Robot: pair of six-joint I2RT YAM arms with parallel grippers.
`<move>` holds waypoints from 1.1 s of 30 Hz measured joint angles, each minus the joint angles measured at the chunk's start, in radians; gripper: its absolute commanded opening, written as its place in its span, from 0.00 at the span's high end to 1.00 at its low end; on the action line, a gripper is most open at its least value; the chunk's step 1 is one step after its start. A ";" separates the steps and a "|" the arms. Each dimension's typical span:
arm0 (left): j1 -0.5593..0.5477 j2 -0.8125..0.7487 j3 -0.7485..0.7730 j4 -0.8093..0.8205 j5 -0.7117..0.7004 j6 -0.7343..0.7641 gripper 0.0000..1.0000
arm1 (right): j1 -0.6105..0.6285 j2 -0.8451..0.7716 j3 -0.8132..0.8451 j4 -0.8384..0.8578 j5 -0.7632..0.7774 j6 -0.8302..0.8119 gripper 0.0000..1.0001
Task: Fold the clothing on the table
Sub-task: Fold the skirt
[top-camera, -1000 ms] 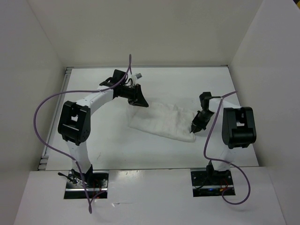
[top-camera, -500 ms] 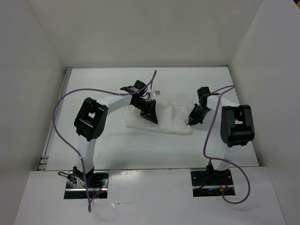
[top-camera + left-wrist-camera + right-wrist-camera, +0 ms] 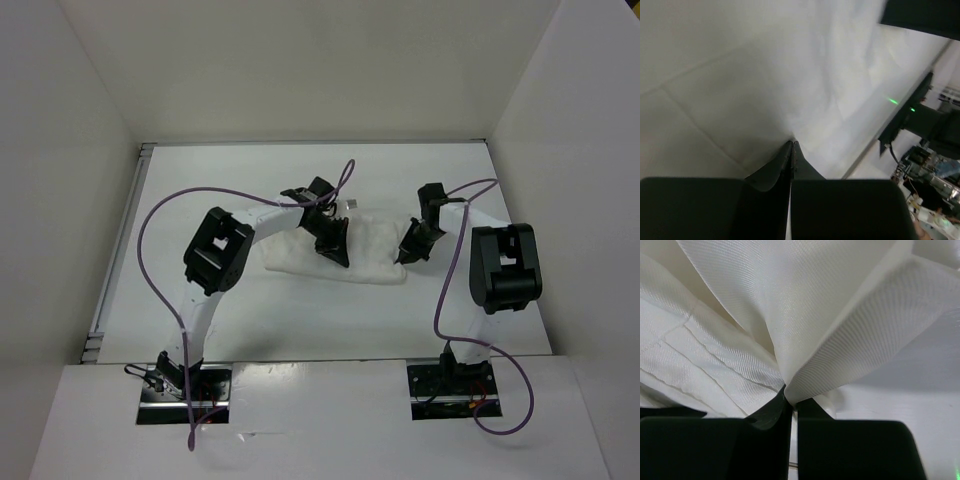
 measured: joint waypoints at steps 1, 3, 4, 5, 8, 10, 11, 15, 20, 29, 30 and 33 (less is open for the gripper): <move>-0.001 0.010 0.006 -0.004 -0.022 -0.001 1.00 | 0.000 0.000 0.000 0.001 -0.001 0.000 1.00; -0.002 0.028 0.008 -0.020 -0.079 0.000 1.00 | 0.001 -0.004 0.000 0.003 -0.004 0.000 1.00; -0.002 0.037 0.008 -0.033 -0.107 -0.002 1.00 | 0.001 -0.009 0.000 0.003 -0.006 0.000 1.00; -0.002 0.040 0.009 -0.037 -0.109 -0.006 1.00 | 0.001 -0.019 0.000 0.002 -0.008 0.001 1.00; -0.005 0.037 0.009 -0.045 -0.142 -0.019 1.00 | 0.002 -0.066 0.002 0.000 -0.019 0.001 1.00; -0.011 0.035 0.010 -0.047 -0.158 -0.023 1.00 | 0.004 -0.105 0.013 -0.005 -0.028 0.002 1.00; -0.013 0.035 0.013 -0.049 -0.164 -0.023 1.00 | 0.006 -0.121 0.025 -0.012 -0.039 0.005 1.00; -0.025 0.052 0.048 -0.058 -0.176 -0.023 1.00 | 0.026 -0.188 0.073 -0.017 -0.082 0.018 1.00; -0.038 0.080 0.099 -0.049 -0.174 -0.022 1.00 | 0.057 -0.258 0.108 -0.021 -0.152 0.030 1.00; 0.001 0.076 0.108 -0.058 -0.155 -0.024 0.85 | 0.072 -0.264 0.119 -0.029 -0.208 0.034 1.00; 0.013 0.070 0.108 -0.063 -0.159 -0.023 0.80 | 0.072 -0.264 0.122 -0.036 -0.205 0.032 1.00; 0.068 0.009 0.084 -0.068 -0.188 -0.023 0.76 | 0.072 -0.264 0.132 -0.055 -0.200 0.022 1.00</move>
